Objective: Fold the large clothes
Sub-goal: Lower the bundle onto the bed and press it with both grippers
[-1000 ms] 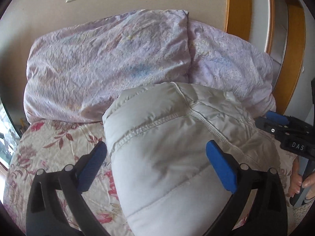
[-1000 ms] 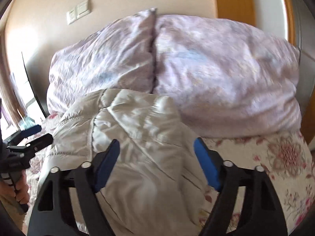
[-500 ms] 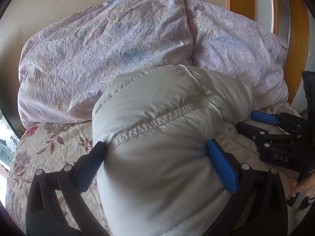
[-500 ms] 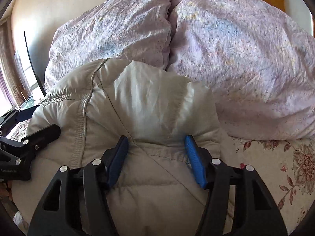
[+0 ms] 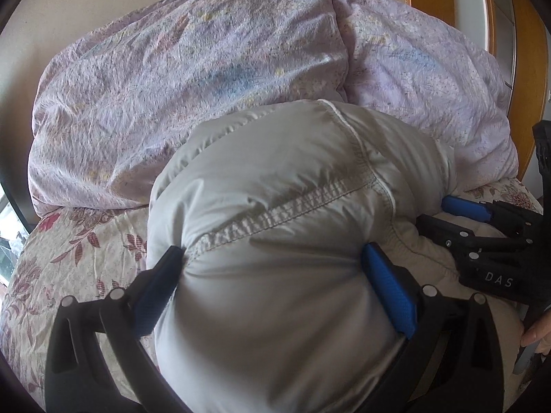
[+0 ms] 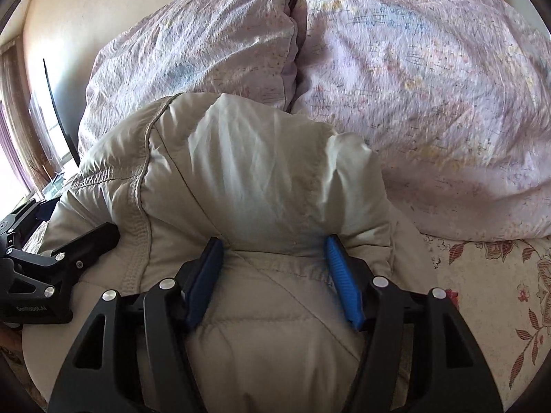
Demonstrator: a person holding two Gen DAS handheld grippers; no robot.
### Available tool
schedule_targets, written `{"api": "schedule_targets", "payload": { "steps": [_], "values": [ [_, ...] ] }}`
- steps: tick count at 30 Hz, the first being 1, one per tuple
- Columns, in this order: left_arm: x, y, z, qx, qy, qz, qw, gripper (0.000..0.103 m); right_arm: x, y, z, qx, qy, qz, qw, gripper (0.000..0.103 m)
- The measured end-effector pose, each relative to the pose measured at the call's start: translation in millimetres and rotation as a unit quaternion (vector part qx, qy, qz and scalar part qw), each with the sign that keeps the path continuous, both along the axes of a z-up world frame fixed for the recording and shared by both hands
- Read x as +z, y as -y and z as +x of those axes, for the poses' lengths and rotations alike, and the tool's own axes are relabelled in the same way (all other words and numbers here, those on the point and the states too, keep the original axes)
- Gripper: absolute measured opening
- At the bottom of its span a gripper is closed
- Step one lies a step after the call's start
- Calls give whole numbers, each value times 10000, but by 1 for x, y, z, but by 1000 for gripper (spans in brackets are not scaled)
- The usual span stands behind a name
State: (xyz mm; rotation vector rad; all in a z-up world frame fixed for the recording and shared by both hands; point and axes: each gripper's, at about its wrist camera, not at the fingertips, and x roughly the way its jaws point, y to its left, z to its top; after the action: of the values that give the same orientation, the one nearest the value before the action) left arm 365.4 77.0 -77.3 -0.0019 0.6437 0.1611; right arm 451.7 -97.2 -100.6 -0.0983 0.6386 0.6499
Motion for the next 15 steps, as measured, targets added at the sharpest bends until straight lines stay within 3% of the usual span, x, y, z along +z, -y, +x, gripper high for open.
{"api": "schedule_targets", "payload": {
  "steps": [8,15],
  "values": [
    [0,1,-4,-38,54,-12,10000,101,10,7,-18,-148,92,-64,9998,65],
    [0,3,-4,0,90,51,9999,101,-1,6,-14,-122,189,-93,9997,66]
  ]
}}
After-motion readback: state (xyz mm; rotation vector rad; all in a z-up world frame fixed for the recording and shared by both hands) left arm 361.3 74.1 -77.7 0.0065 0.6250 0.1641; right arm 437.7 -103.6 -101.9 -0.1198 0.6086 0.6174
